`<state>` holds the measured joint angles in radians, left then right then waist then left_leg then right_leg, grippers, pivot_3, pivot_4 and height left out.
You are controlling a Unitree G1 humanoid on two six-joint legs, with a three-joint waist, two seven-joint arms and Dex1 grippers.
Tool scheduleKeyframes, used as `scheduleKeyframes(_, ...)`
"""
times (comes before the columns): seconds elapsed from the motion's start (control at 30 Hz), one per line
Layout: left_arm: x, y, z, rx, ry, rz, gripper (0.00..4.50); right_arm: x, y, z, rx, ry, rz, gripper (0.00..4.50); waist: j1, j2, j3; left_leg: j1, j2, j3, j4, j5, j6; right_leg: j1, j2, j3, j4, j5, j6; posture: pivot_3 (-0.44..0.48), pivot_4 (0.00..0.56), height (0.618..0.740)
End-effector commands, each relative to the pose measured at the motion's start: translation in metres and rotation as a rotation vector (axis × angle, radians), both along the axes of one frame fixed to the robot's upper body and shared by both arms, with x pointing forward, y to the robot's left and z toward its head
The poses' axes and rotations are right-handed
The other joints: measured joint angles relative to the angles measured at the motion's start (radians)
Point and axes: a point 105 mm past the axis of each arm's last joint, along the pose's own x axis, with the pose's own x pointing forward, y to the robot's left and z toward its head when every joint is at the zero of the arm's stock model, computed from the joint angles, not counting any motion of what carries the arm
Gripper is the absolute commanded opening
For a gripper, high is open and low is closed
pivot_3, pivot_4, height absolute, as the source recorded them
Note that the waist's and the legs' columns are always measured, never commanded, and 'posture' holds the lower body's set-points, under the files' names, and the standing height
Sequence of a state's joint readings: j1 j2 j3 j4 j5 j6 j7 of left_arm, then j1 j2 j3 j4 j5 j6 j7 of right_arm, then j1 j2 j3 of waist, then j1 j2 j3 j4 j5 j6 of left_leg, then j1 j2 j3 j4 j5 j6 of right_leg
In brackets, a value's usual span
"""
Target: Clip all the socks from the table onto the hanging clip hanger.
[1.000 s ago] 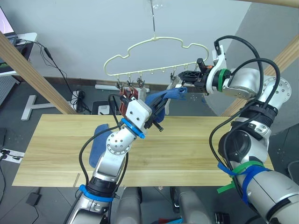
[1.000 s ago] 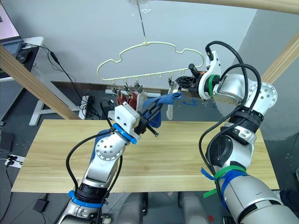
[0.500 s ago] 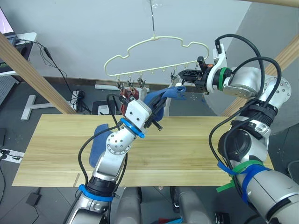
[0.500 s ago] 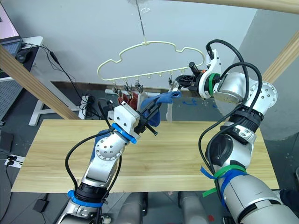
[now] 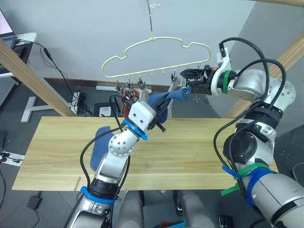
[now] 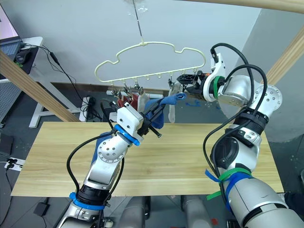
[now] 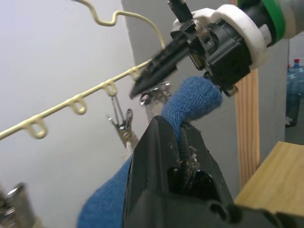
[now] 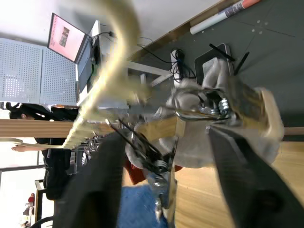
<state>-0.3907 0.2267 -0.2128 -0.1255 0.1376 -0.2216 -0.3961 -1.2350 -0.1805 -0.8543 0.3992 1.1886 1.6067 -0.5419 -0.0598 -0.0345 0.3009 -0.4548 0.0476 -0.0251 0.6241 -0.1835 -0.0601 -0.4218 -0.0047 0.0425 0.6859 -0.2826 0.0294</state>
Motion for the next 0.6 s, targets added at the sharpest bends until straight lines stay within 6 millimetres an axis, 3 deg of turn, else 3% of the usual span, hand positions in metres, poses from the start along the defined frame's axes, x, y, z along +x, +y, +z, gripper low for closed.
scheduleKeyframes(0.03,-0.001,-0.014,0.002,-0.025,0.031,-0.079,0.00,-0.015,-0.009,0.030,0.047,-0.164,0.067,4.35,-0.002,0.000,0.000,0.000,0.000,0.000,0.000,0.000,0.000,0.000,0.000,0.000,-0.001,0.000,0.000,-0.168,0.286,0.740)
scheduleKeyframes(0.23,0.009,-0.034,-0.012,-0.183,0.314,-0.189,0.00,-0.049,-0.014,0.019,-0.164,-0.347,0.153,4.47,-0.015,0.000,0.000,-0.004,0.000,0.001,0.001,-0.003,0.006,0.000,0.000,0.000,-0.006,0.001,0.001,-0.194,0.281,0.740)
scheduleKeyframes(0.43,0.015,-0.037,-0.030,-0.275,0.540,-0.226,1.69,-0.055,-0.016,-0.003,-0.362,-0.469,0.013,4.50,-0.037,0.000,0.000,-0.004,0.001,0.000,0.002,-0.004,0.006,-0.001,0.001,-0.001,-0.003,0.001,0.001,-0.204,0.282,0.740)
scheduleKeyframes(0.6,0.017,-0.011,-0.046,-0.229,0.586,-0.161,3.23,-0.056,-0.012,-0.017,-0.542,-0.617,-0.106,4.50,-0.052,0.000,0.000,-0.002,0.001,0.001,0.003,-0.003,0.006,0.000,0.002,0.001,-0.002,-0.002,0.007,-0.188,0.282,0.740)
